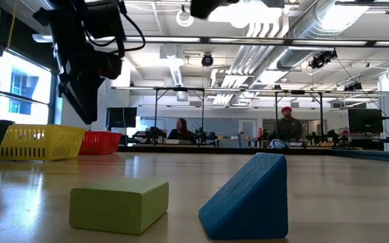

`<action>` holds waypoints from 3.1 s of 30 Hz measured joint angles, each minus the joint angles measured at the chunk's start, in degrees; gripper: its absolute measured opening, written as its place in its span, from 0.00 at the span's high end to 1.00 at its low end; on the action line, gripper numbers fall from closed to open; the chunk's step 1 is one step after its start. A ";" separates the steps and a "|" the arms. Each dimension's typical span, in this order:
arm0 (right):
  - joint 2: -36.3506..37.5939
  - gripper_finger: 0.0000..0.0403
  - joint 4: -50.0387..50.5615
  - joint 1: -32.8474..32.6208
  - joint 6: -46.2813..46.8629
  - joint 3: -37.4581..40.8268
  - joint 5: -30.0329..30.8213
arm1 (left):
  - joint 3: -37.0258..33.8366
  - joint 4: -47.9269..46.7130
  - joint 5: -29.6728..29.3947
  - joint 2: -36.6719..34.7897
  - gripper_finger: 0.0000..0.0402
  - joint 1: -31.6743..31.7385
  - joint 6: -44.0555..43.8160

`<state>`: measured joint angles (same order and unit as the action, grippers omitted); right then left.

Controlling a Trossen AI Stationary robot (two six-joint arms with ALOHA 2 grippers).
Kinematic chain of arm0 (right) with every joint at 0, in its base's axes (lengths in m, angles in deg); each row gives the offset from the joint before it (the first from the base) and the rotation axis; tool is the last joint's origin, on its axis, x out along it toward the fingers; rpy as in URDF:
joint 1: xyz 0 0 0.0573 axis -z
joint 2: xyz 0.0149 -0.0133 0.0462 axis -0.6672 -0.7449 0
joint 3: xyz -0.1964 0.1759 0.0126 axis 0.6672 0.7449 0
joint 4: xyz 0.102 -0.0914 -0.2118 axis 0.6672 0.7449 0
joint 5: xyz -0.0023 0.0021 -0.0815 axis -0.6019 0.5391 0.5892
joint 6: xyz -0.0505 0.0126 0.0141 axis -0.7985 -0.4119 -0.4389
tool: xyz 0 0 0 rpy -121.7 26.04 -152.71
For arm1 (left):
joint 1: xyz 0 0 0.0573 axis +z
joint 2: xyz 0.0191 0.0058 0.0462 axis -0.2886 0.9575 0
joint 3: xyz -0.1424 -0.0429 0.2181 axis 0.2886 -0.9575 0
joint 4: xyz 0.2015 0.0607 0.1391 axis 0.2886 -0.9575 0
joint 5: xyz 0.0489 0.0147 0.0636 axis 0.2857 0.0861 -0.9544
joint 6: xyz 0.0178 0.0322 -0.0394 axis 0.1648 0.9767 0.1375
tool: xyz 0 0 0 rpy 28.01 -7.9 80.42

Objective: Sort & place blocks by color
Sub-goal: Put the triangular blue block into the yellow basket

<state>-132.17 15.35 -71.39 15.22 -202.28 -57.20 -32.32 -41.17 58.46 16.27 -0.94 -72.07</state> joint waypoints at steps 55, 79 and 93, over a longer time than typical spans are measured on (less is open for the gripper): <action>-12.62 0.64 -1.86 -1.26 -0.55 0.00 -2.07 | 6.12 -6.89 -1.62 -0.02 0.57 -25.61 -12.31; -10.88 0.74 0.58 1.87 -3.81 -0.02 -1.40 | 6.08 -11.30 -7.51 -3.03 0.57 -46.75 -27.55; -6.15 0.74 -3.91 6.39 -6.95 -0.02 5.46 | 6.08 -15.47 -10.57 -6.49 0.57 -58.81 -38.85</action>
<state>-138.32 11.45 -65.00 8.26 -202.30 -51.74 -26.24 -56.65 47.89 9.78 -59.75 -110.92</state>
